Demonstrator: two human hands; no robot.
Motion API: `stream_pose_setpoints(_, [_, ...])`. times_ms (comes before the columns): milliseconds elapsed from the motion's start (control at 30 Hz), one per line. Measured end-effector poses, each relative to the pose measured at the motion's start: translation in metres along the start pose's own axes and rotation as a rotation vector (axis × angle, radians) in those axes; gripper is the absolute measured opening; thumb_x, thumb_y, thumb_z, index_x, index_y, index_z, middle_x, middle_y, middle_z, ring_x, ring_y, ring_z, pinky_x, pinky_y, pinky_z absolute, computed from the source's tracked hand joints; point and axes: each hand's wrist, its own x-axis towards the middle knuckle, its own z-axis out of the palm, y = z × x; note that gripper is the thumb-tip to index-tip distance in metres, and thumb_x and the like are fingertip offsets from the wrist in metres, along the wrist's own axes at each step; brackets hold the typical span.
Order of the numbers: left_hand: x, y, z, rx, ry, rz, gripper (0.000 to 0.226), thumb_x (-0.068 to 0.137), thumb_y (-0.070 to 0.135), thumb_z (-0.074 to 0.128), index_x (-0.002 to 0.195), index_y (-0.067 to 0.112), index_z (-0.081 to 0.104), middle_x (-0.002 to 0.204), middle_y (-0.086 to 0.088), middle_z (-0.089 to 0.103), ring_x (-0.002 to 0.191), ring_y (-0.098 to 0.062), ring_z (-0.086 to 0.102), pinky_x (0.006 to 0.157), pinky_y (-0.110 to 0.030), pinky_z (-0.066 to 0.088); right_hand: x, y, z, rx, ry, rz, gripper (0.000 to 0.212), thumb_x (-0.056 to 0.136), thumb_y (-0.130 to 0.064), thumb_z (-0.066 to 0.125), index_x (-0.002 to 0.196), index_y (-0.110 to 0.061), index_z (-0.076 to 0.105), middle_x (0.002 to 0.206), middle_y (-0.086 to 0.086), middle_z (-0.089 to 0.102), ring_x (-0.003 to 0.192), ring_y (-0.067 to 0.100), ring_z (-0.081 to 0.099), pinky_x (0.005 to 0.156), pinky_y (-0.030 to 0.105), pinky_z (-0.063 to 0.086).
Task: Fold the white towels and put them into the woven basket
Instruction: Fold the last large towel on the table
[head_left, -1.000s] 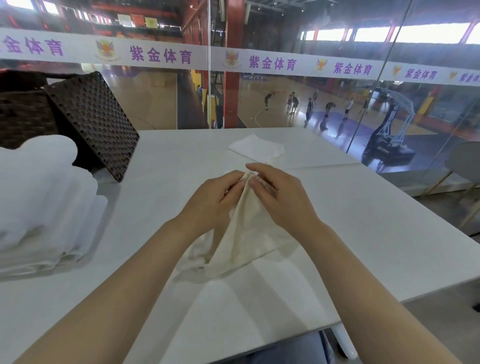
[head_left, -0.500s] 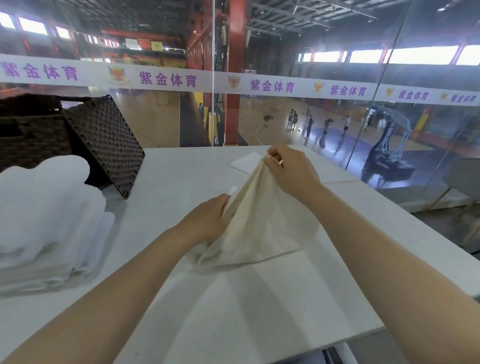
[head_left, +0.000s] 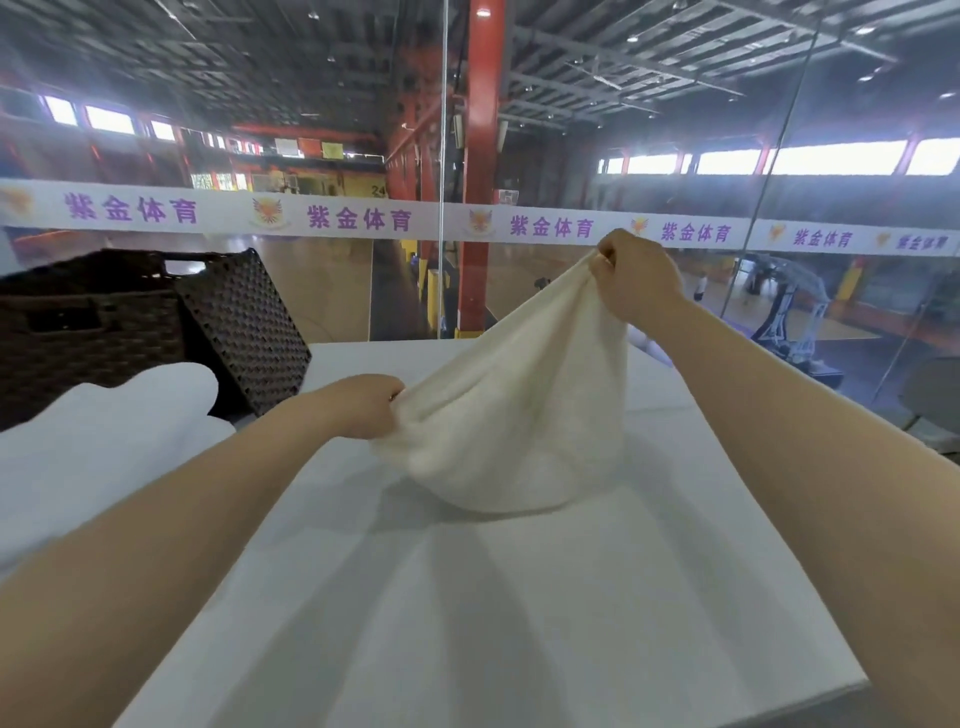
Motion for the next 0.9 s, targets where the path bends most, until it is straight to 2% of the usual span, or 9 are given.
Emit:
stream_pose_setpoints(100, [-0.002, -0.015, 0.003, -0.216, -0.022, -0.067, 0.018, 0.09, 0.008, 0.047, 0.104, 0.015, 0.055, 0.103, -0.006, 0.062, 0.082, -0.021, 0.061, 0.065, -0.029, 0.053, 0.012, 0.003, -0.01, -0.001, -0.004, 0.023, 0.017, 0.099, -0.029, 0.04, 0.097, -0.02, 0.054, 0.09, 0.0, 0.059, 0.082, 0.024, 0.055, 0.069, 0.032, 0.042])
stream_pose_setpoints(200, [-0.01, -0.019, -0.009, -0.349, 0.191, 0.028, 0.033, 0.089, 0.002, 0.05, 0.113, 0.023, 0.039, 0.108, 0.003, 0.053, 0.083, -0.022, 0.059, 0.066, -0.034, 0.052, 0.018, 0.007, -0.02, 0.015, 0.014, 0.05, 0.016, 0.099, -0.027, 0.041, 0.096, -0.022, 0.055, 0.091, 0.001, 0.06, 0.086, 0.024, 0.057, 0.073, 0.033, 0.045])
stream_pose_setpoints(300, [-0.022, -0.013, -0.039, -0.202, 0.331, 0.237, 0.039, 0.086, -0.009, 0.042, 0.109, 0.022, 0.041, 0.102, 0.001, 0.052, 0.078, -0.018, 0.049, 0.063, -0.024, 0.041, 0.022, 0.009, -0.031, 0.058, 0.025, 0.1, 0.02, 0.1, -0.023, 0.043, 0.107, -0.015, 0.061, 0.094, 0.002, 0.058, 0.086, 0.023, 0.053, 0.073, 0.029, 0.038])
stream_pose_setpoints(433, [-0.031, -0.017, -0.086, 0.049, 0.346, 0.305, 0.046, 0.089, -0.006, 0.039, 0.115, 0.03, 0.052, 0.117, 0.008, 0.052, 0.102, -0.02, 0.052, 0.087, -0.04, 0.048, 0.034, 0.01, -0.046, 0.105, 0.075, 0.069, 0.023, 0.098, -0.022, 0.047, 0.11, -0.011, 0.063, 0.096, 0.005, 0.06, 0.09, 0.025, 0.054, 0.077, 0.031, 0.042])
stream_pose_setpoints(500, [-0.035, -0.016, -0.109, 0.163, 0.316, 0.306, 0.031, 0.096, 0.004, 0.041, 0.112, 0.022, 0.061, 0.114, 0.005, 0.058, 0.102, -0.019, 0.054, 0.09, -0.039, 0.047, 0.041, 0.009, -0.055, 0.14, 0.112, 0.06, 0.024, 0.096, -0.024, 0.048, 0.109, -0.012, 0.064, 0.093, 0.003, 0.059, 0.094, 0.027, 0.057, 0.084, 0.034, 0.046])
stream_pose_setpoints(633, [-0.05, -0.017, -0.15, 0.208, 0.335, 0.243, 0.027, 0.1, 0.021, 0.042, 0.09, 0.013, 0.066, 0.094, -0.001, 0.065, 0.091, -0.024, 0.058, 0.083, -0.037, 0.045, 0.05, 0.006, -0.069, 0.212, 0.179, 0.085, 0.024, 0.095, -0.021, 0.048, 0.11, -0.011, 0.064, 0.09, 0.0, 0.057, 0.088, 0.021, 0.053, 0.082, 0.028, 0.042])
stream_pose_setpoints(733, [-0.06, -0.027, -0.166, 0.118, 0.416, 0.259, 0.041, 0.098, 0.051, 0.041, 0.082, 0.019, 0.06, 0.086, -0.003, 0.062, 0.087, -0.021, 0.055, 0.078, -0.041, 0.044, 0.052, 0.006, -0.075, 0.211, 0.16, 0.093, 0.021, 0.093, -0.02, 0.05, 0.106, -0.013, 0.065, 0.082, -0.002, 0.057, 0.088, 0.019, 0.052, 0.078, 0.022, 0.036])
stream_pose_setpoints(800, [-0.061, -0.031, -0.169, 0.089, 0.538, 0.256, 0.035, 0.098, 0.046, 0.049, 0.072, 0.023, 0.052, 0.075, -0.001, 0.057, 0.073, -0.019, 0.052, 0.063, -0.032, 0.038, 0.05, 0.002, -0.079, 0.197, 0.144, 0.067, 0.019, 0.094, -0.019, 0.05, 0.102, -0.012, 0.066, 0.084, 0.0, 0.058, 0.086, 0.02, 0.052, 0.077, 0.022, 0.035])
stream_pose_setpoints(900, [-0.054, -0.042, -0.173, -0.069, 0.795, 0.199, 0.038, 0.099, 0.035, 0.049, 0.069, 0.012, 0.045, 0.068, -0.005, 0.049, 0.064, -0.02, 0.044, 0.058, -0.032, 0.03, 0.048, -0.014, -0.084, 0.107, 0.041, -0.046, 0.016, 0.093, -0.018, 0.05, 0.085, -0.009, 0.062, 0.08, 0.004, 0.057, 0.079, 0.026, 0.054, 0.076, 0.034, 0.049])
